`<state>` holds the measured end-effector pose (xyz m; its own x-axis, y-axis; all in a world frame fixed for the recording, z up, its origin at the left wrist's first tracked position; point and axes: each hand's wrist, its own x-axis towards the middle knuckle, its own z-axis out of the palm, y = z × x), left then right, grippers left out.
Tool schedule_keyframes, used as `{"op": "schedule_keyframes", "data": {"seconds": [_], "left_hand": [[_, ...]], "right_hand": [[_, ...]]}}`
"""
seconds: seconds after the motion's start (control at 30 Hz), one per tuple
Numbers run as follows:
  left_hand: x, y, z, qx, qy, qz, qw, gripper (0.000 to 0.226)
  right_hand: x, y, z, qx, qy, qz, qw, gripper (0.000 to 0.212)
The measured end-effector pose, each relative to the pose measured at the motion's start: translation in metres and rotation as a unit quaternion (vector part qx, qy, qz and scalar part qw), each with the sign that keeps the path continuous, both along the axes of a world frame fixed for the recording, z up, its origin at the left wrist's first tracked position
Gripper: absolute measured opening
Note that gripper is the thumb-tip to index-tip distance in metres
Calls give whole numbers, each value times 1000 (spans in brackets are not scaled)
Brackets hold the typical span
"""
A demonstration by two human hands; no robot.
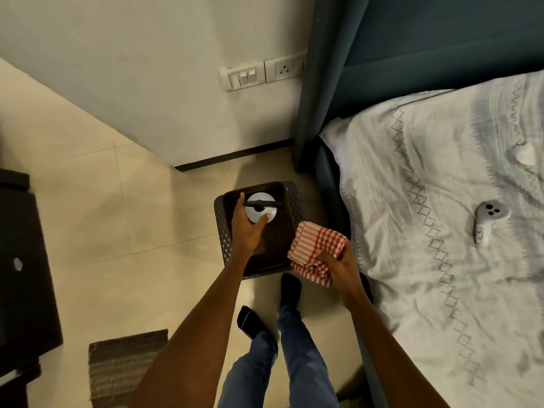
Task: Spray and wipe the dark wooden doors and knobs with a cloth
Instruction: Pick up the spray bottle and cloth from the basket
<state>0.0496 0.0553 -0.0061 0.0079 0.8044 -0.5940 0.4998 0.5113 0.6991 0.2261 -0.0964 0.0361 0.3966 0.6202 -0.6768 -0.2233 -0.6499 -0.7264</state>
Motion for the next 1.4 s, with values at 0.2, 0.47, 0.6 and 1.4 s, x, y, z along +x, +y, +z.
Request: {"op": "schedule_keyframes", "data": {"seconds": [0.2, 0.47, 0.6, 1.4], "left_hand": [[-4, 33, -35, -7, -19, -80, 997, 58], [-10, 9, 18, 31, -53, 114, 992, 53], [-30, -7, 85, 82, -111, 213, 967, 32], [-339, -48, 365, 310, -106, 295, 897, 23]], "right_hand": [[-2, 1, -13, -8, -50, 28, 998, 45], [-10, 5, -6, -26, -48, 45, 997, 35], [-31, 24, 19, -22, 3, 34, 999, 33], [-385, 151, 231, -9, 235, 389, 891, 29]]}}
